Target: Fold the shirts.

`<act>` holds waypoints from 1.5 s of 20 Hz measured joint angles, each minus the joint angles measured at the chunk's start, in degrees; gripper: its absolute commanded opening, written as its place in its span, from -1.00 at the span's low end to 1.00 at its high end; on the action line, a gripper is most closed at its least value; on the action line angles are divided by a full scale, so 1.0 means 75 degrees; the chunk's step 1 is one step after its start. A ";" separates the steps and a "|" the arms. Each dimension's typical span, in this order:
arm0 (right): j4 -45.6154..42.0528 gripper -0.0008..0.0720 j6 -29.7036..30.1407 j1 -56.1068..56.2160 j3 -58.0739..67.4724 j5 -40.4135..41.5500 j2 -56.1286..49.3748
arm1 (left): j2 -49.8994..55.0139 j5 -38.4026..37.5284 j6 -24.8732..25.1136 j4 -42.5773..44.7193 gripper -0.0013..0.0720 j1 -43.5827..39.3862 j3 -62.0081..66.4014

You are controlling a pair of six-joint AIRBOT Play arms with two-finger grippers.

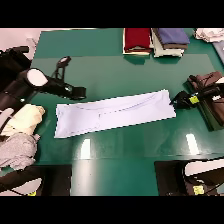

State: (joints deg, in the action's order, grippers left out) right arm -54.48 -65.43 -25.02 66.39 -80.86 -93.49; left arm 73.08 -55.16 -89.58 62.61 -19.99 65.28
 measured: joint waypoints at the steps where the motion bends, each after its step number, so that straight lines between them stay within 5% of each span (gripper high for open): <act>1: 0.0070 -0.10 0.0064 0.0146 -0.0020 0.0020 -0.0085 | 0.0125 0.0195 -0.0143 -0.0023 -0.90 -0.0230 0.0003; 5: 0.0000 -0.93 0.0347 0.0775 0.0122 0.0248 -0.0224 | 0.0743 0.1000 -0.0495 -0.0259 -0.90 -0.0988 0.0023; 17: 0.0137 -0.93 -0.0501 0.2809 0.2859 -0.0070 0.1827 | 0.2926 0.1597 -0.0504 -0.0784 -0.90 -0.1909 0.1134; 30: 0.0256 -0.93 -0.1547 0.5423 0.4374 0.0076 0.2180 | 0.2495 0.1253 -0.0417 -0.0466 -0.90 -0.1285 0.1419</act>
State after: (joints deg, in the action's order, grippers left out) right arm -52.56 -77.03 15.66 99.20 -80.29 -77.14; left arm 91.79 -45.76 -92.71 59.11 -29.63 75.92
